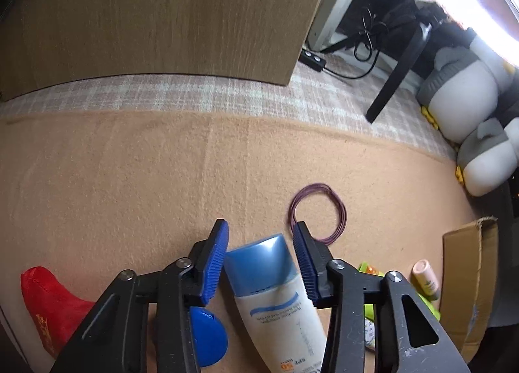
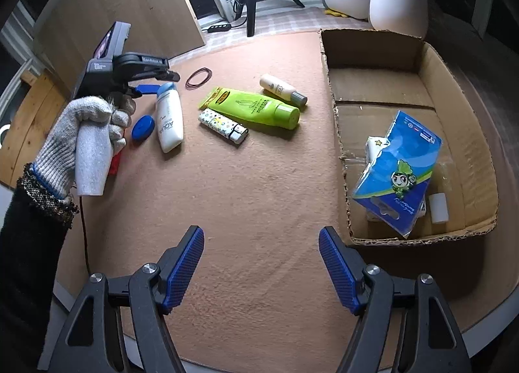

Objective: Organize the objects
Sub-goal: 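Close the left tool on the blue cap of the AQUA bottle, then lift the AQUA bottle with the left tool toward the right tool, then close the right tool on the bottle while the left tool still holds it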

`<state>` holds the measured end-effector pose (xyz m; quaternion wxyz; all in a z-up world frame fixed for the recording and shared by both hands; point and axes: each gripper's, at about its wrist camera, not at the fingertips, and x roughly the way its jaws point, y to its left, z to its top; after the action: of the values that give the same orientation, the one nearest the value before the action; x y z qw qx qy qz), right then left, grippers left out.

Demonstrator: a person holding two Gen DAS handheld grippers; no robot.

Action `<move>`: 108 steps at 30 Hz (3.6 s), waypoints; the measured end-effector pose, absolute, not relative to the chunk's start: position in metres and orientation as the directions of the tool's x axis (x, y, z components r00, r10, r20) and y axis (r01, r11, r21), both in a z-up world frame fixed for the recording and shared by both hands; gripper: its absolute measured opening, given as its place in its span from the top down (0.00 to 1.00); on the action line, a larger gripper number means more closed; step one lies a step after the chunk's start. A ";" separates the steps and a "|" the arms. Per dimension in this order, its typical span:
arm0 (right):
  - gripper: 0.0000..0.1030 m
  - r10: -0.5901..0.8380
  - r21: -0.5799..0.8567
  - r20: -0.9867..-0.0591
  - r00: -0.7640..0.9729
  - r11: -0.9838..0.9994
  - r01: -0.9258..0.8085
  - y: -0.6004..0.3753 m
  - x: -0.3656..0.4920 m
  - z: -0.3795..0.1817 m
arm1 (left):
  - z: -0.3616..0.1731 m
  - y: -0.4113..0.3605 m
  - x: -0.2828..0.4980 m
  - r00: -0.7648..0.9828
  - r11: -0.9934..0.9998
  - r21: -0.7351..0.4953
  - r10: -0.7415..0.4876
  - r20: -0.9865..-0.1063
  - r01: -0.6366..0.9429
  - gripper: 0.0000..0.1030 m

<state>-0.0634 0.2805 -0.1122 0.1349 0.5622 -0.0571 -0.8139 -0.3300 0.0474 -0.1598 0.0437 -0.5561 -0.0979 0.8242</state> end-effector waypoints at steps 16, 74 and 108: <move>0.32 -0.334 0.291 -0.881 -0.335 -0.941 0.173 0.274 -0.064 -0.111 | -0.170 0.089 -0.259 -0.356 -0.979 -0.166 0.197 -0.913 -0.116 0.67; 0.34 -0.504 0.488 -0.862 -0.049 -0.853 0.184 0.208 -0.087 -0.180 | -0.165 0.098 -0.071 -0.176 -0.849 -0.452 0.506 -0.844 -0.272 0.47; 0.59 -0.458 0.418 -0.849 -0.265 -0.888 0.195 0.279 -0.109 -0.103 | -0.088 0.190 -0.103 -0.258 -0.794 -0.440 0.569 -0.781 -0.418 0.51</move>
<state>-0.1089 0.2786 -0.1032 0.2071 0.5697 -0.1154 -0.7869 -0.1032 0.1901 -0.0880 0.3125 -0.5228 -0.0720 0.7899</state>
